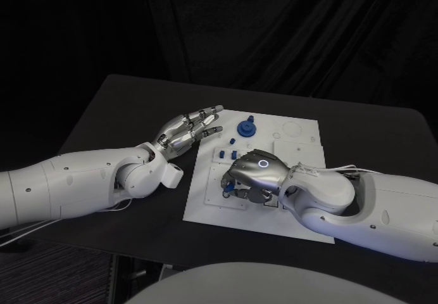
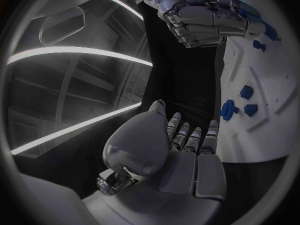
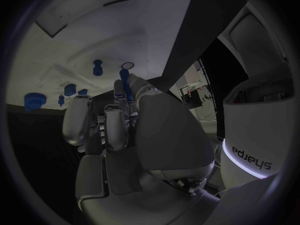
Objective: Assemble the parts on the task board
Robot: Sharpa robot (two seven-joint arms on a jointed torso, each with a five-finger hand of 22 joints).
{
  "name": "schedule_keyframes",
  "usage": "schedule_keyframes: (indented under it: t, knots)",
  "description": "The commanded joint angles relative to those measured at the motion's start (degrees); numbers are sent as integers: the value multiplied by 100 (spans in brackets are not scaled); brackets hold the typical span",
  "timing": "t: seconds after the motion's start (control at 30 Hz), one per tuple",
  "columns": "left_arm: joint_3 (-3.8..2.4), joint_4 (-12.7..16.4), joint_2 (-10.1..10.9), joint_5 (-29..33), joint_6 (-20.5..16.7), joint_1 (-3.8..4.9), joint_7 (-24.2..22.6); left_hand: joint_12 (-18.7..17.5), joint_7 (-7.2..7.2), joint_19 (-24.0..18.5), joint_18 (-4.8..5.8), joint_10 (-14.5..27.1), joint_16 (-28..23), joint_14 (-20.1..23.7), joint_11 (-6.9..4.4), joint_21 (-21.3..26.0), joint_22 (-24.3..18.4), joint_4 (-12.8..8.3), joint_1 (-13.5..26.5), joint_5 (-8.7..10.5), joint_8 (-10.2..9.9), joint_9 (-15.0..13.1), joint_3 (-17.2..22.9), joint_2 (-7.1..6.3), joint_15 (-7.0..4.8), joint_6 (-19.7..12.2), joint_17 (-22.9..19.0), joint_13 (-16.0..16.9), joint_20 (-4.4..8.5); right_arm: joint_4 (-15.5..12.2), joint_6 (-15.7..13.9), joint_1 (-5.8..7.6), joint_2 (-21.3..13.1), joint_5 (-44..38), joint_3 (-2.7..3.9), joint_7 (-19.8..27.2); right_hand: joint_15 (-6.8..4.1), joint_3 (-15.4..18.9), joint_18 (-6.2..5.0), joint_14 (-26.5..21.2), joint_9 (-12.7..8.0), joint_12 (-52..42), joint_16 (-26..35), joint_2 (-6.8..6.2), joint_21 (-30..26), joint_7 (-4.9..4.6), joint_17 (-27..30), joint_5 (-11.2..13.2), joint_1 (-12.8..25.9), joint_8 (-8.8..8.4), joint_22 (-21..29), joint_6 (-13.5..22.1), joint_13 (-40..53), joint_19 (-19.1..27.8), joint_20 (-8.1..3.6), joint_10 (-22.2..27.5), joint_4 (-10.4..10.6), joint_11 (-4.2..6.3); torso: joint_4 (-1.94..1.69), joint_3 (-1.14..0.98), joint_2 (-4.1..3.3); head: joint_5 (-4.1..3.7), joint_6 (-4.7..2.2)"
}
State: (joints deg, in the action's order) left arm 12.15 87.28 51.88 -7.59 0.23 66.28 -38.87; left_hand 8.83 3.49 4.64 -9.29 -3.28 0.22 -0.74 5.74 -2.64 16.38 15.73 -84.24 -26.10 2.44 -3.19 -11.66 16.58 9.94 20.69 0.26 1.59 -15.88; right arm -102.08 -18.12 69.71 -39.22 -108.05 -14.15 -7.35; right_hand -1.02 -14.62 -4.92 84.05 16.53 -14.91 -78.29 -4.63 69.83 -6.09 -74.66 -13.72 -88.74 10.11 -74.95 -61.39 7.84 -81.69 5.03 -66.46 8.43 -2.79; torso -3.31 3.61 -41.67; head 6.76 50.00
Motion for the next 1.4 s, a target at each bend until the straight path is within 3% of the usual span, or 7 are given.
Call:
schedule_keyframes:
  t: [0.03, 1.0, 1.23, 1.4]
  knots:
    - [-5, 7, -11, 21, 78, -11, -90, 4, 35, 5, -79, 18, 0, 21, 20, -17, -9, -15, -51, -17, -5, -1, 33, -4, 35, -19, -6, -3, -37, 8, 157, -23, 13, -92, 3, -12, -10, -4, 71, 89, 594, 36, 32, 8, -24, -35, 5, 21, -42, 33, -947, -27, -4, 48, -5, -23, -17, -23, -4, -3, 4, -22, 0]
    - [-5, -17, -12, 21, 70, -24, -66, 8, 42, 6, -79, 21, 1, 19, 19, -17, -12, -8, -53, -20, -5, -1, 46, -4, 35, -18, -5, -3, -36, 92, 241, -171, 86, -93, 2, 27, 6, -4, 47, 40, 602, 74, 115, 17, -160, -41, 101, 73, -2, -5, -911, -13, -3, 115, 8, -32, 6, -36, 11, -3, -3, -58, 0]
    - [-4, -36, -13, 21, 78, -32, -49, 9, 39, 6, -79, 22, 1, 17, 15, -17, -14, -7, -57, -23, -4, -1, 52, -8, 35, -19, -5, -2, -36, 108, 276, -183, 99, -93, 2, 3, 8, -5, 42, 27, 604, 87, 136, 18, -184, -40, 123, 90, 5, -16, -904, -7, -4, 128, 11, -31, 9, -38, -1, -6, 1, -84, 0]
    - [-4, -43, 0, 21, 74, -40, -42, 9, 39, 6, -79, 22, 1, 17, 15, -17, -14, -7, -57, -23, -4, -1, 52, -8, 35, -19, -5, -2, -36, 142, 380, -190, 117, -93, 2, -89, 43, -16, 10, -51, 547, 225, 245, -28, -385, -19, 238, 117, 56, -242, -855, 311, -26, 233, 37, 135, 44, -85, 8, -5, 5, -65, 0]
